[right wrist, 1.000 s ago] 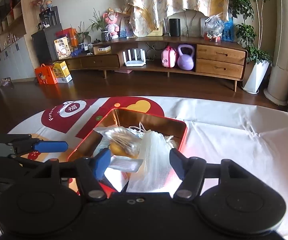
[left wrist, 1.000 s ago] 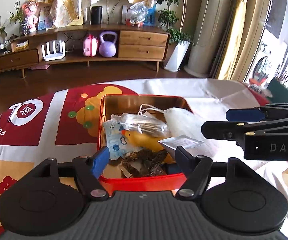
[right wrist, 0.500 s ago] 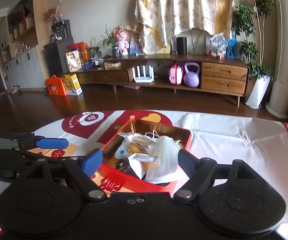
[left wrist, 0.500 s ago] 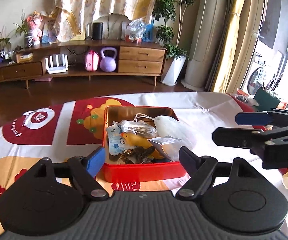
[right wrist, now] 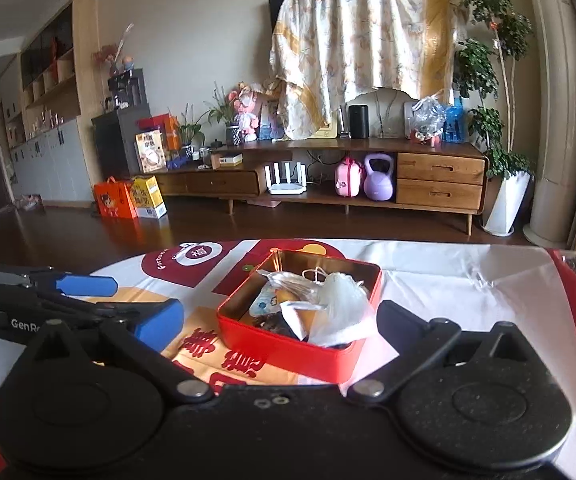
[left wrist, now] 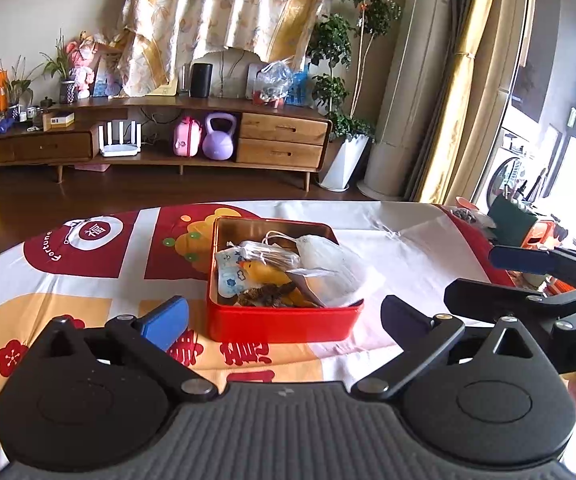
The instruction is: Organize soft objects
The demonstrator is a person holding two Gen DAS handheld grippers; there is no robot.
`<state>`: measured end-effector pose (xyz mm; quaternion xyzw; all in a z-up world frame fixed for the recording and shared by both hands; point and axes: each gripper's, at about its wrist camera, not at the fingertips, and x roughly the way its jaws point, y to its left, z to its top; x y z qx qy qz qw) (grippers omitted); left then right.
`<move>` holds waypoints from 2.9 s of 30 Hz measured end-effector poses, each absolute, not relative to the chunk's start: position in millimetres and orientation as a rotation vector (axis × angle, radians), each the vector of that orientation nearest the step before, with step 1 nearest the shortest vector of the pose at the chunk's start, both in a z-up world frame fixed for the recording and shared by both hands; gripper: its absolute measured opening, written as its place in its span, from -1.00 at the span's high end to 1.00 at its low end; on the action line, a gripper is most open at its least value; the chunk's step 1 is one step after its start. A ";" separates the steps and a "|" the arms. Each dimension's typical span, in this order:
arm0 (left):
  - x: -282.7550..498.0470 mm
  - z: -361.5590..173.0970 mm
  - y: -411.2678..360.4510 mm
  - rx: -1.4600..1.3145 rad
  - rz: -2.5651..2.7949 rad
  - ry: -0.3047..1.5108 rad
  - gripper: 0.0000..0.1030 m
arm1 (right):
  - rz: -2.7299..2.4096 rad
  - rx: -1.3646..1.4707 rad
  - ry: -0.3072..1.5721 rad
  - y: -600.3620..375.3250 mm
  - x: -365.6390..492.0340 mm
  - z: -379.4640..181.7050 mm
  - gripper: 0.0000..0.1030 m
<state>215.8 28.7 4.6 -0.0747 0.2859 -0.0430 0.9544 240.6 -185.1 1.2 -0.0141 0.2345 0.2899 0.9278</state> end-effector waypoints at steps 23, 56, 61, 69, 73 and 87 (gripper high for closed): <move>158.2 18.4 9.3 -0.121 -0.123 0.509 -1.00 | 0.557 0.057 0.449 -206.3 205.7 -11.5 -1.00; 152.3 23.4 6.6 -0.112 -0.090 0.497 -1.00 | 0.572 0.054 0.445 -210.2 197.4 -8.1 -1.00; 149.5 24.7 5.0 -0.093 -0.074 0.482 -1.00 | 0.574 0.055 0.444 -209.5 196.5 -6.1 -1.00; 148.6 25.9 4.8 -0.089 -0.070 0.480 -1.00 | 0.573 0.055 0.444 -209.5 196.5 -6.2 -1.00; 148.8 25.7 5.0 -0.089 -0.070 0.481 -1.00 | 0.572 0.052 0.446 -209.2 195.9 -6.3 -1.00; 146.2 22.3 4.4 -0.097 -0.061 0.483 -1.00 | 0.573 0.053 0.446 -209.4 196.1 -6.5 -1.00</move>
